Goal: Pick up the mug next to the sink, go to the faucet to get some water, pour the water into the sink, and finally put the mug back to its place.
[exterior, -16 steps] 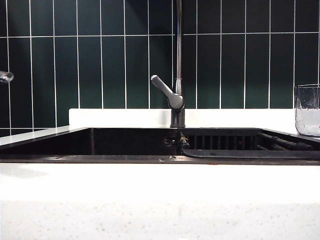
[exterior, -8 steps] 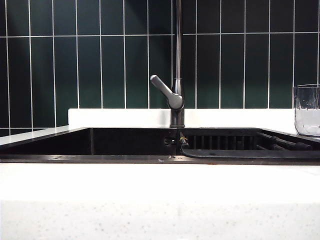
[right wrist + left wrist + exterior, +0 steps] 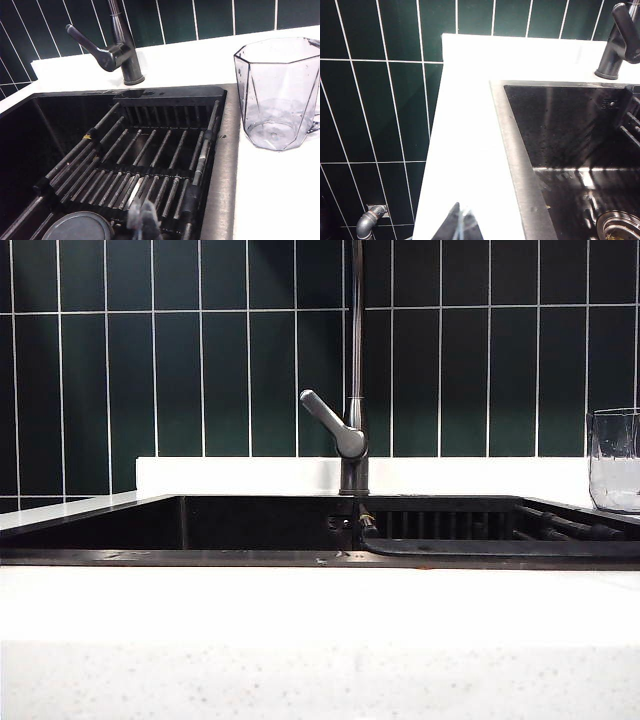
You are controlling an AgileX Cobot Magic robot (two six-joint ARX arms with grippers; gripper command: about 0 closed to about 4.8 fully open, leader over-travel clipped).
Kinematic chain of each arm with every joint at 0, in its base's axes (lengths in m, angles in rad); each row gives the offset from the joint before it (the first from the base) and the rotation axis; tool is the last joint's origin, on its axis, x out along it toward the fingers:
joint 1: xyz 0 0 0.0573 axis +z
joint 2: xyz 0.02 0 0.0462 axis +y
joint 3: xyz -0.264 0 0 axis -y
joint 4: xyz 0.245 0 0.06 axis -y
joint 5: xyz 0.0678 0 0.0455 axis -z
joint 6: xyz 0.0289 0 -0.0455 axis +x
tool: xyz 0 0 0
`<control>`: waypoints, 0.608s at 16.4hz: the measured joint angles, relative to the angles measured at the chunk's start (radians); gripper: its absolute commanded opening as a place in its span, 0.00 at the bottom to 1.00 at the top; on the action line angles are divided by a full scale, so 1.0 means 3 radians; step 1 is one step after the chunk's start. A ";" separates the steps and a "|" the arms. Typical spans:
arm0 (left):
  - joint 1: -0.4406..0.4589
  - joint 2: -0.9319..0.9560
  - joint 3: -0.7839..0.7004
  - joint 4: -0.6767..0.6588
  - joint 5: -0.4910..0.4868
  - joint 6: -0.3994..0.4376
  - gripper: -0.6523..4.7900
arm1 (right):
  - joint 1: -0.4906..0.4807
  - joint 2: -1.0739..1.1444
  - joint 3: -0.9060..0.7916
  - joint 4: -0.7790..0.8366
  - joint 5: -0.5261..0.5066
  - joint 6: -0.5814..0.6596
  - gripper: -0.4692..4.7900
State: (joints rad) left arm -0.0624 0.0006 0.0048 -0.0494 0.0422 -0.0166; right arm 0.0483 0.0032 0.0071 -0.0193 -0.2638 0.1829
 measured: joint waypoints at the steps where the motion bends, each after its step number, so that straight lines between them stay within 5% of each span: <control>1: 0.0000 0.0000 0.0000 -0.0001 0.0000 0.0000 0.11 | 0.0000 0.0000 0.0000 0.0001 0.0000 0.0000 0.08; 4: 0.0000 0.0000 0.0000 0.0000 0.0000 0.0000 0.11 | 0.0000 0.0000 0.0000 0.0000 0.0000 -0.0001 0.08; 7: 0.0000 0.0000 0.0000 0.0000 0.0000 0.0000 0.11 | -0.0004 0.0000 0.0000 0.0003 0.0098 -0.0717 0.08; 10: 0.0000 0.0000 0.0000 -0.0001 0.0000 0.0000 0.11 | -0.0006 0.0000 0.0000 0.0003 0.0927 -0.0870 0.08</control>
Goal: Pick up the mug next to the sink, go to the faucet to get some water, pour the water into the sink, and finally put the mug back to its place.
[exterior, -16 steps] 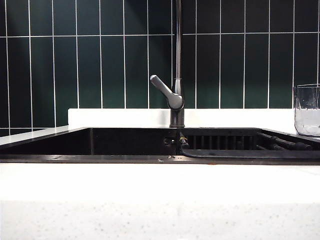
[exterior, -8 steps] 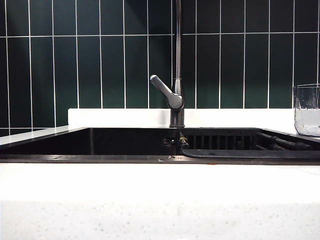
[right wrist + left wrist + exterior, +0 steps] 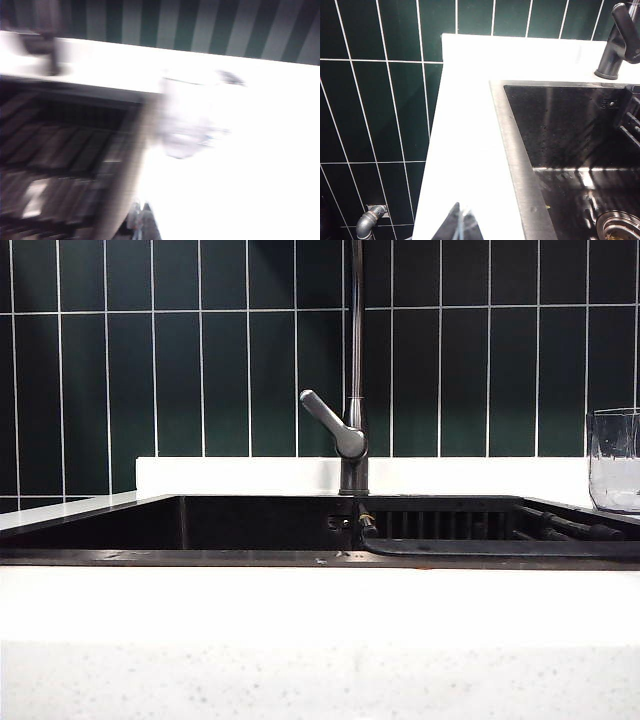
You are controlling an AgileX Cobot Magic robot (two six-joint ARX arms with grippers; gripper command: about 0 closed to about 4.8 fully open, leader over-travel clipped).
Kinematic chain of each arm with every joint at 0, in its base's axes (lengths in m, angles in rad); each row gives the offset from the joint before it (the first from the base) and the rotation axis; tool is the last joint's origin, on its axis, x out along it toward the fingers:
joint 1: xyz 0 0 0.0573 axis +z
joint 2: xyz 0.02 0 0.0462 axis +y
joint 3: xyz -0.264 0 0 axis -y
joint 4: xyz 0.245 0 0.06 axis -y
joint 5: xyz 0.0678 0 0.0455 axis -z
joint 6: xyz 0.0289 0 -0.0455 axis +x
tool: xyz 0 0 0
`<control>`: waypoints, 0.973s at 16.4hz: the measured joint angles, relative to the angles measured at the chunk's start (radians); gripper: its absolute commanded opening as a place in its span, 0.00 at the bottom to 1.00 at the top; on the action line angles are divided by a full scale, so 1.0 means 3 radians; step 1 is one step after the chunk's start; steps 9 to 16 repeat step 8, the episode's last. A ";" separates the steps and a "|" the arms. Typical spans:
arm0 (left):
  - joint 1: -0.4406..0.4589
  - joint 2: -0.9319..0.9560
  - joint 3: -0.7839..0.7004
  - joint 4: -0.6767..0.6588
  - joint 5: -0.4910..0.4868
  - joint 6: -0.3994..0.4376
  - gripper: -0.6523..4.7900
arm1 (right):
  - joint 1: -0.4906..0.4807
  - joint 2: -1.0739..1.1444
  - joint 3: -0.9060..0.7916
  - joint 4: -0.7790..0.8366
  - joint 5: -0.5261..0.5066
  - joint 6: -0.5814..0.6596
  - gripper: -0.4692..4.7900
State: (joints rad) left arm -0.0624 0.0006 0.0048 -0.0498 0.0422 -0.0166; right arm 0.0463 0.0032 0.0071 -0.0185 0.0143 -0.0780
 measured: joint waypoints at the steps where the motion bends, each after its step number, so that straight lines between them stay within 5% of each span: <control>1: 0.0000 0.0000 0.0000 0.0001 0.0000 0.0000 0.11 | 0.0000 0.0000 0.0000 0.0001 0.0139 -0.0003 0.08; 16: 0.0000 0.0000 0.0000 0.0001 0.0000 0.0000 0.11 | 0.0001 0.0000 0.0000 0.0000 0.0202 -0.0005 0.08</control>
